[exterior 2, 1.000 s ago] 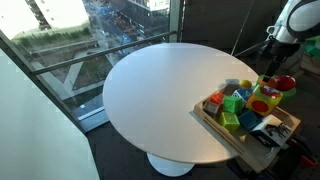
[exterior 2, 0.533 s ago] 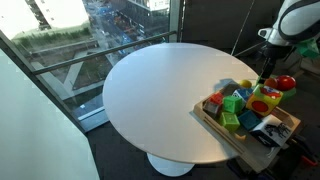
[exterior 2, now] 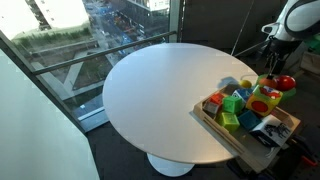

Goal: Place the toy orange in the bowl

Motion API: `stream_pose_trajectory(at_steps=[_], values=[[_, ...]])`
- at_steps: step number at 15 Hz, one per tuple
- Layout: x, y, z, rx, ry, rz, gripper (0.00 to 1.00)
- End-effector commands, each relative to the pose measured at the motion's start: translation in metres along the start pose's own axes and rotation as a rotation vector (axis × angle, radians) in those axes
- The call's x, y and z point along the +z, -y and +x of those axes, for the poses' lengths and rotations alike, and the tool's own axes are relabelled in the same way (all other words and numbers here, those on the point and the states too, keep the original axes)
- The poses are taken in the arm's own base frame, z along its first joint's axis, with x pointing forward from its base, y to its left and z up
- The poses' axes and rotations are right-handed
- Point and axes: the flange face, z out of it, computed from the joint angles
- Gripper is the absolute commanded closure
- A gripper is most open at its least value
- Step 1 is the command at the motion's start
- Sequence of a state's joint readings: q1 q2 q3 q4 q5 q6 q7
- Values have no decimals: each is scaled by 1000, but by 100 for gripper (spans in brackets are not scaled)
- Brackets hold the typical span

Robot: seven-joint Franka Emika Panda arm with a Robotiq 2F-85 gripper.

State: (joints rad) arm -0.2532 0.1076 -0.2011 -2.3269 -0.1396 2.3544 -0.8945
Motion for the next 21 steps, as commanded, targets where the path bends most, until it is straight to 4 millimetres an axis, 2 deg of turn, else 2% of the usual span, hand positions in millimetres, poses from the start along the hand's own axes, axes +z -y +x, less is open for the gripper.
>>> stream_pose_trajectory(at_steps=[1,3,4,21], values=[[-20,-15,-25,-80,3,-24,0],[-24,-19,-31,-86,-7,-25,0],[-13,-15,-24,-56,-10,-21,0],[-16,-17,-28,-65,-13,-24,0]])
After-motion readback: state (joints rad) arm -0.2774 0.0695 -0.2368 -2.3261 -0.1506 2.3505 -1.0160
